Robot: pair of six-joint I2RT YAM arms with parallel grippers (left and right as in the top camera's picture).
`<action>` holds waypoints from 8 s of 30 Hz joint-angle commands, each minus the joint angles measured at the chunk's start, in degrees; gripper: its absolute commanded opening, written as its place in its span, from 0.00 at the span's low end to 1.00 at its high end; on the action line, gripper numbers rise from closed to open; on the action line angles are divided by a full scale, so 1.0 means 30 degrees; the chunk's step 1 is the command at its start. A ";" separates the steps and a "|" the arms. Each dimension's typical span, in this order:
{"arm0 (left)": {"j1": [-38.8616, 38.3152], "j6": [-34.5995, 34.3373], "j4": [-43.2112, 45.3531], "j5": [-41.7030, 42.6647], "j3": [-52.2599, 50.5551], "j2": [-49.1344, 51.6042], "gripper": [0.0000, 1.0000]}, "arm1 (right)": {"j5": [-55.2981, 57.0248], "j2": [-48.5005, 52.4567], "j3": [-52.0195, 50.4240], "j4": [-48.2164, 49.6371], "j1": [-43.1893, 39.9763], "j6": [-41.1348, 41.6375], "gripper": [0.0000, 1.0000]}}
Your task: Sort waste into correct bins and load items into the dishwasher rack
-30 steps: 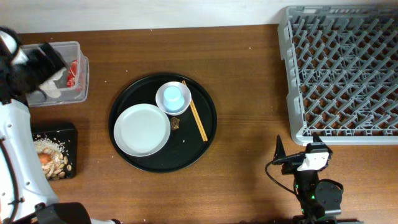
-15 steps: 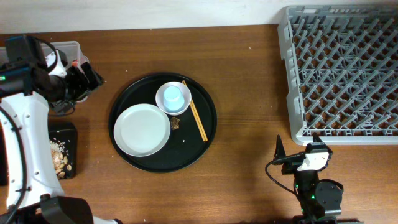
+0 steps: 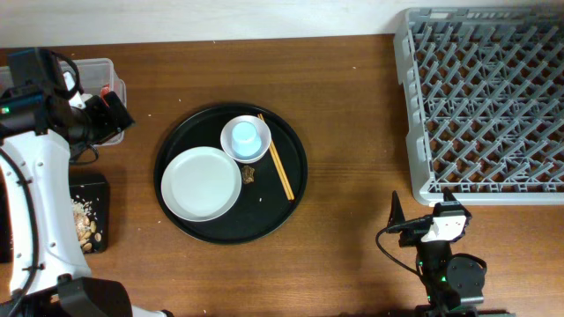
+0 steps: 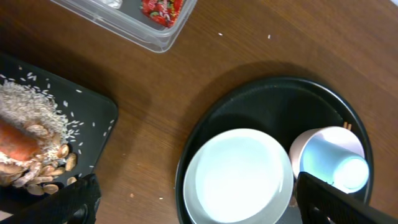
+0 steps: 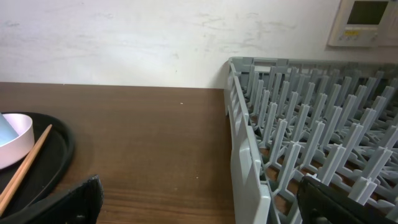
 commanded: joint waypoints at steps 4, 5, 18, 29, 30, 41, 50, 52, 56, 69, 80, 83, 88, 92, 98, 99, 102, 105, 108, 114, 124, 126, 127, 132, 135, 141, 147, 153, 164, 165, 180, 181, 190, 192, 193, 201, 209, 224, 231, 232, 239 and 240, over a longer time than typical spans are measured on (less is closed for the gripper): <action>-0.0036 -0.0182 0.0423 -0.2936 -0.0255 0.0051 0.99 | 0.0168 -0.0138 -0.0138 -0.0066 0.0109 -0.0117 0.98; -0.0036 -0.0182 0.0430 -0.2943 -0.0255 0.0051 0.99 | 0.0168 -0.0138 -0.0138 -0.0066 0.0109 -0.0117 0.98; -0.0036 -0.0175 0.0262 -0.6266 -0.0255 0.0051 0.99 | 0.0087 -0.0138 -0.0138 -0.0036 0.0109 -0.0102 0.98; -0.0036 -0.0182 0.0270 -0.6266 -0.0255 0.0051 0.99 | -1.1300 -0.0138 -0.0138 0.8954 0.0124 1.6640 0.98; -0.0036 -0.0182 0.0262 -0.6266 -0.0255 0.0051 0.99 | -1.1089 -0.0138 -0.0124 0.9726 0.0124 1.7194 0.98; -0.0036 -0.0182 0.0270 -0.6273 -0.0255 0.0051 0.99 | -1.2990 0.8728 1.2757 0.1763 0.0124 1.0870 0.98; -0.0036 -0.0182 0.0262 -0.6266 -0.0255 0.0051 0.99 | -0.3905 2.3992 3.0869 -1.7945 0.5705 0.4816 0.98; -0.0036 -0.0182 0.0262 -0.6273 -0.0255 0.0051 0.99 | 0.0270 2.7234 3.3747 -2.0997 0.8510 0.4896 0.98; -0.0036 -0.0175 0.0270 -0.6273 -0.0255 0.0051 0.99 | 0.2171 3.2734 3.6720 -2.2513 1.2648 0.4896 0.98; -0.0036 -0.0182 0.0270 -0.6266 -0.0255 0.0051 0.99 | 0.3045 3.8825 3.6763 -1.3726 1.3981 0.4889 0.99; -0.0036 -0.0182 0.0270 -0.6266 -0.0255 0.0051 0.99 | 0.3024 4.2475 3.6756 -1.1744 1.3107 0.5909 0.99; -0.0036 -0.0175 0.0262 -0.6266 -0.0255 0.0051 0.99 | 0.3038 4.2679 3.6756 -1.1723 1.3063 0.5901 0.92; -0.0036 -0.0175 0.0262 -0.6273 -0.0255 0.0051 0.99 | 0.2667 4.3524 3.6705 -1.1293 1.3100 0.6258 0.93; -0.0036 -0.0182 0.0262 -0.6273 -0.0255 0.0051 0.99 | 0.2608 4.3561 3.6705 -1.1315 1.3100 0.6266 0.92; -0.0036 -0.0182 0.0270 -0.6273 -0.0255 0.0051 0.99 | 0.2674 4.3568 3.6691 -1.1468 1.3100 0.6499 0.79; -0.0036 -0.0182 0.0270 -0.6266 -0.0255 0.0051 0.99 | 0.2674 4.3605 3.6691 -1.1526 1.3100 0.6543 0.79; -0.0036 -0.0175 0.0262 -0.6266 -0.0255 0.0051 0.99 | 0.2594 4.3670 3.6691 -1.1701 1.3121 0.6557 0.77; -0.0036 -0.0182 0.0262 -0.6266 -0.0255 0.0051 0.99 | 0.2084 4.3670 3.6691 -1.1759 1.3114 0.6623 0.71; -0.0036 -0.0175 0.0262 -0.6273 -0.0255 0.0051 0.99 | 0.1945 4.3670 3.6691 -1.1752 1.3121 0.6798 0.62; -0.0036 -0.0182 0.0262 -0.6273 -0.0255 0.0051 0.99 | 0.2040 4.2585 3.8913 -1.3216 1.2560 0.6900 0.62; -0.0036 -0.0182 0.0262 -0.6266 -0.0255 0.0051 0.99 | 0.2091 3.9976 4.8471 -2.3074 0.1537 0.5996 0.61; -0.0036 -0.0182 0.0262 -0.6266 -0.0255 0.0051 0.99 | 0.2098 3.9984 4.8588 -2.3882 -0.1093 0.5654 0.61; -0.0036 -0.0175 0.0270 -0.6273 -0.0255 0.0051 0.99 | 0.2091 4.0027 4.8573 -2.4385 -0.2958 0.5654 0.60; -0.0036 -0.0182 0.0270 -0.6266 -0.0255 0.0051 0.99 | 0.1953 4.1076 4.8355 -2.4356 -1.0367 0.4306 0.60; -0.0036 -0.0182 0.0262 -0.6266 -0.0255 0.0051 0.99 | 0.1953 4.1834 4.8144 -2.4349 -1.2087 0.4306 0.60; -0.0036 -0.0182 0.0262 -0.6273 -0.0255 0.0051 0.99 | 0.1872 4.2781 4.7932 -2.4538 -1.2896 0.3810 0.72; -0.0036 -0.0182 0.0262 -0.6266 -0.0255 0.0051 0.99 | 0.1865 4.2789 4.7932 -2.5339 -1.2364 0.3810 0.89; -0.0036 -0.0182 0.0262 -0.6266 -0.0255 0.0051 0.99 | 0.1756 4.2708 4.7961 -2.6789 -1.1118 0.3818 0.89; -0.0036 -0.0175 0.0270 -0.6266 -0.0255 0.0051 0.99 | -0.6761 4.1958 4.7961 -2.7256 0.1399 0.3883 0.99; -0.0036 -0.0175 0.0270 -0.6273 -0.0255 0.0051 0.99 | -0.6710 4.2402 4.7961 -2.7117 0.2718 0.3891 0.99; -0.0036 -0.0182 0.0270 -0.6266 -0.0255 0.0051 0.99 | 0.0838 4.9244 4.7961 -1.9110 1.3930 0.5850 0.74; -0.0036 -0.0182 0.0262 -0.6266 -0.0255 0.0051 0.99 | 0.1056 4.9601 4.7961 -1.8848 1.3886 0.6426 0.71; -0.0036 -0.0182 0.0262 -0.6266 -0.0255 0.0051 0.99 | 0.1180 5.0635 4.7932 -1.8229 1.3872 0.7861 0.44; -0.0036 -0.0182 0.0262 -0.6273 -0.0255 0.0051 0.99 | 0.1166 5.0635 4.7932 -1.8338 1.3857 0.7861 0.31; -0.0036 -0.0175 0.0262 -0.6266 -0.0255 0.0051 0.99 | 0.1093 5.0635 4.7940 -1.8411 1.3857 0.7912 0.26; -0.0036 -0.0182 0.0262 -0.6273 -0.0255 0.0051 0.99 | 0.0867 5.0592 4.8770 -1.9096 1.3857 0.7919 0.16; -0.0036 -0.0182 0.0262 -0.6266 -0.0255 0.0051 0.99 | 0.0874 5.0599 4.8267 -1.9343 1.3872 0.7927 0.29; -0.0036 -0.0182 0.0270 -0.6266 -0.0255 0.0051 0.99 | 0.0597 5.0599 4.7925 -1.9766 1.3894 0.8663 0.30; -0.0036 -0.0182 0.0270 -0.6266 -0.0255 0.0051 0.99 | 0.0532 5.0599 4.7925 -1.9751 1.3894 0.8918 0.17; -0.0036 -0.0175 0.0270 -0.6266 -0.0255 0.0051 0.99 | 0.0525 5.0599 4.7925 -1.9766 1.3894 0.8925 0.10; -0.0036 -0.0182 0.0262 -0.6266 -0.0255 0.0051 0.99 | -0.0568 4.9266 5.0694 -2.0283 1.3070 0.8976 0.04; -0.0036 -0.0182 0.0262 -0.6273 -0.0255 0.0051 0.99 | -0.0772 4.9011 5.1269 -2.0509 1.2830 0.8976 0.04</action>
